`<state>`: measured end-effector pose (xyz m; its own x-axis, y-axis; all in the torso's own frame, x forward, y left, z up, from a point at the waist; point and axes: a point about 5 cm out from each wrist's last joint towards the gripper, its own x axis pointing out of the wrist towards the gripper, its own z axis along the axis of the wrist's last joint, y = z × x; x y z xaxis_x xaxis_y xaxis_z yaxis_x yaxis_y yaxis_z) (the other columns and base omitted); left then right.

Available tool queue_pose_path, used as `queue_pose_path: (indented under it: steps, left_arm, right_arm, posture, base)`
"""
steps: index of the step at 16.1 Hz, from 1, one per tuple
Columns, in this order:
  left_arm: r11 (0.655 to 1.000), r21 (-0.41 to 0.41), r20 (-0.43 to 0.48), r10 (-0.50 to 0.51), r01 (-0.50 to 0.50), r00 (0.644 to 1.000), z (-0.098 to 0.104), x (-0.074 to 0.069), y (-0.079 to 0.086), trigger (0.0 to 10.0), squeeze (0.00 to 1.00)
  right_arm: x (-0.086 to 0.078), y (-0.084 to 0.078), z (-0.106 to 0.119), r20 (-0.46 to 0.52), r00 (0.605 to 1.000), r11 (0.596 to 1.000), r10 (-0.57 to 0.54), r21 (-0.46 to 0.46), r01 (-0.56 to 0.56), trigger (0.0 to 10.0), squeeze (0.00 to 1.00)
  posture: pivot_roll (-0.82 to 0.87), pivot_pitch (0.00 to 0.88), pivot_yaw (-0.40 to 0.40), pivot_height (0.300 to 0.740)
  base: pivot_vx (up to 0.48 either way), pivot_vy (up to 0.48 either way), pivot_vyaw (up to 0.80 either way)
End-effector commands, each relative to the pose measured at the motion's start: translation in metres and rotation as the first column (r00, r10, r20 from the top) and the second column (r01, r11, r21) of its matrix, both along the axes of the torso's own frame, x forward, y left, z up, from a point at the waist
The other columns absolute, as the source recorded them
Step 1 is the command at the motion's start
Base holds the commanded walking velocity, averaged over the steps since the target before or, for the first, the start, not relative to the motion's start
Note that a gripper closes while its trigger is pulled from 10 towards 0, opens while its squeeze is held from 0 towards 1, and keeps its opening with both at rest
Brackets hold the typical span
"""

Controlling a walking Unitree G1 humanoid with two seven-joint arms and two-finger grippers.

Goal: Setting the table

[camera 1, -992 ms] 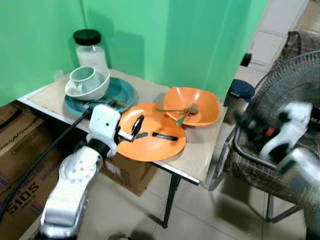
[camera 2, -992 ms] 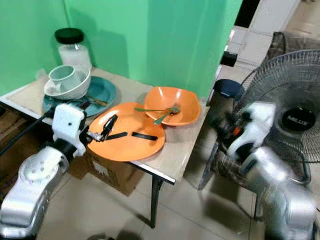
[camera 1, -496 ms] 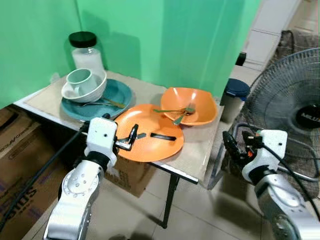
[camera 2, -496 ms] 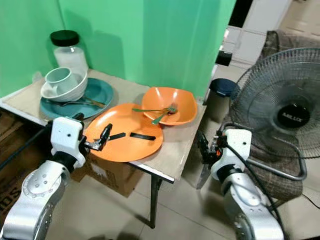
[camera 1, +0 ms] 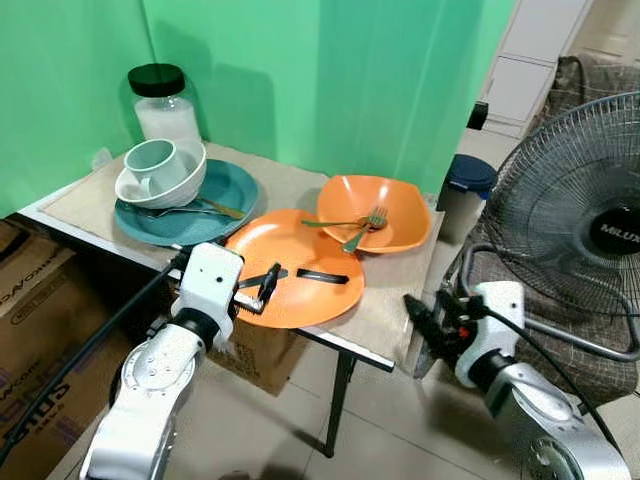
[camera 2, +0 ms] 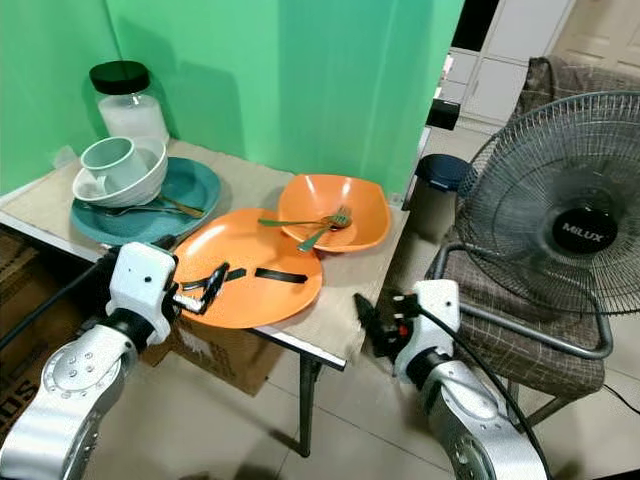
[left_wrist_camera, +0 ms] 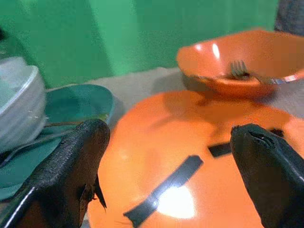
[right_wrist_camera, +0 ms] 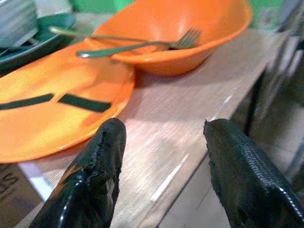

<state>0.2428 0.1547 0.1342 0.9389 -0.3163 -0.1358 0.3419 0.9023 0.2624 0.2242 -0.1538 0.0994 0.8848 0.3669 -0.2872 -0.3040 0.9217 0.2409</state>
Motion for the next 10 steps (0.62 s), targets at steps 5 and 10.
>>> queue_pose_path:
  steps: [5, 10]
  left_arm:
    - [1.0, -0.007, 0.032, -0.021, 0.021, 0.999, 0.007, 0.005, 0.003, 10.0, 0.0]
    - [0.999, -0.042, 0.039, -0.019, 0.02, 0.999, 0.007, 0.004, -0.006, 10.0, 0.0]
  right_arm:
    - [0.009, -0.002, -0.002, -0.004, 0.999, 0.999, -0.036, 0.029, 0.036, 10.0, 0.0]
    - [-0.001, -0.01, 0.004, 0.043, 0.98, 0.978, -0.194, 0.083, 0.19, 10.0, 0.0]
  posture:
    - [0.07, 0.0, -0.044, 0.74]
    - [0.07, 0.0, -0.036, 0.74]
  base:
    - [0.0, 0.0, 0.0]
    - [0.0, 0.247, -0.45]
